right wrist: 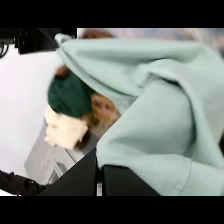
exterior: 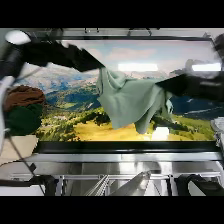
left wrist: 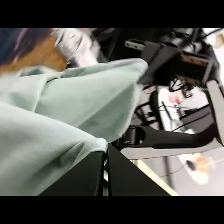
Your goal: Fold the shirts.
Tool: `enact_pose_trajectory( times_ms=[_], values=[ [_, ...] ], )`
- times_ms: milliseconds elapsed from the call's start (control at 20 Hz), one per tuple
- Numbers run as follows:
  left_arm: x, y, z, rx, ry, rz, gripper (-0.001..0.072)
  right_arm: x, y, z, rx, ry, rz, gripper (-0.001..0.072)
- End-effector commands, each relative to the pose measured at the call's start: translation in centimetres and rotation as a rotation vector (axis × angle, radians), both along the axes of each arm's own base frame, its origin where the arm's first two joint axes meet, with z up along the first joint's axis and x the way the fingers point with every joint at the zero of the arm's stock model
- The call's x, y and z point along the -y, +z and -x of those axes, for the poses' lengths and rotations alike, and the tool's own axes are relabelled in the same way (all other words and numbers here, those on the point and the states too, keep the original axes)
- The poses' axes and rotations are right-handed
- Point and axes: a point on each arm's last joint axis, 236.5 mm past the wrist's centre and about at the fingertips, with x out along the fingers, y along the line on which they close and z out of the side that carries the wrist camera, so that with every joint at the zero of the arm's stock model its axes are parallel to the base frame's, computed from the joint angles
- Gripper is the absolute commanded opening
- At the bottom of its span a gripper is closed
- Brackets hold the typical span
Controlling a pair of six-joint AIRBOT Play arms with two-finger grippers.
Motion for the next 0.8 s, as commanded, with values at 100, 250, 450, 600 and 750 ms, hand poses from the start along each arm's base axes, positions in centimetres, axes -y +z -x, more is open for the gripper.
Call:
enact_pose_trajectory(
  times_ms=[100,250,450,600,750],
  values=[
    [-3.9,17.7,12.9,0.582,0.073,0.067,0.0021,0.1,15.3,8.7,0.493,-0.085,-0.022,0.0019],
    [-6.5,20.5,13.0,0.781,0.31,-0.048,0.0023,1.0,16.6,9.4,0.58,-0.176,0.019,0.0019],
    [-8.4,13.7,7.0,0.604,0.391,-0.186,0.0024,1.6,11.9,3.6,0.402,-0.165,0.035,0.002],
    [-7.5,3.0,1.2,0.317,0.3,-0.234,0.0024,-0.1,4.6,-2.0,0.216,-0.081,0.086,0.0019],
    [-7.3,-8.4,-2.6,-0.005,0.234,-0.274,0.0026,-2.4,-5.5,-7.2,-0.018,-0.013,0.146,0.0285]
  ],
)
